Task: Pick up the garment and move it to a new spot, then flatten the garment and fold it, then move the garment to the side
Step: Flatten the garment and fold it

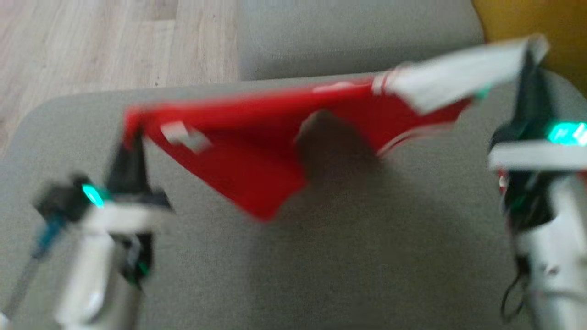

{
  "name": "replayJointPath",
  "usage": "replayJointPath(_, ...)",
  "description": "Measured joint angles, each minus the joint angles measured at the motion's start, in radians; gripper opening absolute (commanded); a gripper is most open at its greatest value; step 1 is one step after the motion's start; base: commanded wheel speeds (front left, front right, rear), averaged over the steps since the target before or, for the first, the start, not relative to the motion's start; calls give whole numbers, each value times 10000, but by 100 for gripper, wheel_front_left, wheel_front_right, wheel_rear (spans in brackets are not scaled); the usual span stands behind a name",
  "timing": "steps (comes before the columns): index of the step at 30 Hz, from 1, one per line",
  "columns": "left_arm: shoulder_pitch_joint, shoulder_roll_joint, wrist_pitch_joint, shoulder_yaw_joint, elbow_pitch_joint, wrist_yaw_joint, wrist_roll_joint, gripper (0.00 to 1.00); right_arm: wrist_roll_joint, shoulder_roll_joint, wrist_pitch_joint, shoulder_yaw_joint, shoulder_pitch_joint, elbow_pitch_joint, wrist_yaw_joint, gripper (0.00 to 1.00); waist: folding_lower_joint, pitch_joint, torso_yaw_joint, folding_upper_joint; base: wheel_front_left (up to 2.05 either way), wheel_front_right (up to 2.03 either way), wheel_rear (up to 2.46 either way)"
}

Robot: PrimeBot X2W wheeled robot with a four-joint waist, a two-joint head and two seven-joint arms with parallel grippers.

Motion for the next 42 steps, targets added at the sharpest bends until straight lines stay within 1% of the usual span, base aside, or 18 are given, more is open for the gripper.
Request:
replayJointPath(1,-997,518,-2,100,-332,0,98,0,401,-255,-2,-82,-865,-637,2,0,0,-152,0,0,0,0,0)
replayJointPath(4,-2347,1145,123,119,-773,0,123,0,464,-581,125,-199,-2143,-1147,2,0,0,-305,-14,0,0,0,0)
replayJointPath(6,-3072,1421,516,52,-1072,0,148,0,445,-633,326,-366,-2894,-1241,2,0,-1,-321,45,0,0,0,0)
replayJointPath(10,-4131,1714,1425,-48,-1083,0,107,0,142,-614,819,-443,-4104,-978,2,0,0,-127,155,0,0,0,0)
replayJointPath(12,-4438,1735,1749,-52,-796,59,102,0,-40,-481,980,-529,-4619,-454,2,0,0,50,211,0,0,0,0)
replayJointPath(14,-4657,1632,2038,-23,-424,207,-92,0,-261,-230,1057,-780,-5115,284,2,0,0,292,263,0,0,0,0)
replayJointPath(16,-4973,1570,2332,-130,173,313,-82,0,-667,-73,1047,-897,-5689,1168,2,0,1,622,327,0,0,0,0)
replayJointPath(18,-5439,1386,2345,-128,890,500,-100,0,-1014,105,890,-1053,-6378,2063,2,0,3,1008,399,0,0,0,0)
replayJointPath(20,-6078,1275,2105,-125,1622,637,-61,0,-1561,138,612,-1014,-7152,2777,2,0,4,1420,473,-1,0,0,0)
replayJointPath(22,-6870,1181,1616,-100,2297,679,35,0,-1870,157,332,-1174,-8024,3358,2,0,4,1831,546,-1,0,0,0)
replayJointPath(25,-8054,951,736,27,3206,675,63,0,-2303,190,75,-1674,-9185,3921,2,0,5,2366,632,-1,0,0,0)
replayJointPath(28,-8824,888,176,171,3804,663,109,0,-2642,230,40,-2174,-9789,4230,2,0,5,2750,653,-1,0,0,0)
replayJointPath(31,-9190,819,-8,639,3973,612,31,0,-2694,405,38,-2301,-9770,4205,2,0,2,2998,576,-1,0,0,0)
replayJointPath(34,-8929,685,-15,1032,3948,516,63,0,-2464,523,27,-2192,-9275,4010,2,0,3,3107,405,-1,0,0,0)
replayJointPath(36,-8091,426,-15,1319,3973,424,56,0,-1894,589,25,-2090,-8469,3854,2,0,1,3098,310,-1,0,0,0)
replayJointPath(39,-6134,-203,-2,1588,4370,169,-224,0,-1007,594,27,-1488,-6694,3618,2,0,3,2989,261,-1,0,0,0)
replayJointPath(42,-4148,-616,0,2063,4648,77,-401,0,-36,573,50,-796,-4730,3465,2,0,0,2846,221,-1,0,0,0)
